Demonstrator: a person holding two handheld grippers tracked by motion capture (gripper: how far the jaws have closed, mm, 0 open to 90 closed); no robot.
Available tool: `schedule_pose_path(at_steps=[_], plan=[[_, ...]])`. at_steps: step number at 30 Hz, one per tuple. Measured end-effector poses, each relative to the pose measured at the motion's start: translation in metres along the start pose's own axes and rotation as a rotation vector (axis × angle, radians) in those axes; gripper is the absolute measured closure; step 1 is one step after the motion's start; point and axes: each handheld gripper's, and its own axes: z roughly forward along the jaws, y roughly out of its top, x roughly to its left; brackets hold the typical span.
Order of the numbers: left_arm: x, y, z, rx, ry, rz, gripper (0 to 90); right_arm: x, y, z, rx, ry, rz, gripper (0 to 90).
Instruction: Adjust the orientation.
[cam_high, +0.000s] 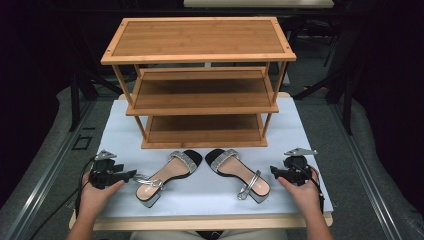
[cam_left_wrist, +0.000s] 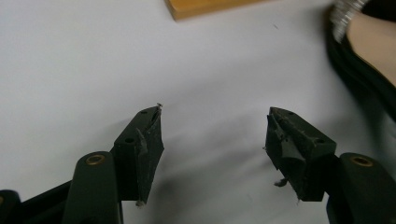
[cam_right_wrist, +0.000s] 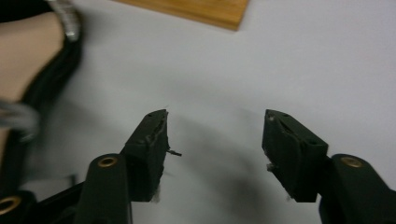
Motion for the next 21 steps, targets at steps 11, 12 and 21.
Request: schedule_pose_path(at_steps=[11, 12, 21], plan=[[-0.012, -0.003, -0.017, 0.04, -0.012, 0.063, 40.8, 0.004, -0.003, -0.021, 0.046, -0.011, -0.025, 41.5], [-0.012, -0.004, -0.018, 0.046, -0.014, 0.067, 40.9, 0.005, -0.005, -0.023, 0.058, -0.025, -0.033, 41.4], [-0.01, 0.003, -0.027, 0.041, -0.055, 0.04, 43.5, 0.005, -0.002, -0.024, 0.074, -0.06, -0.078, 43.5]])
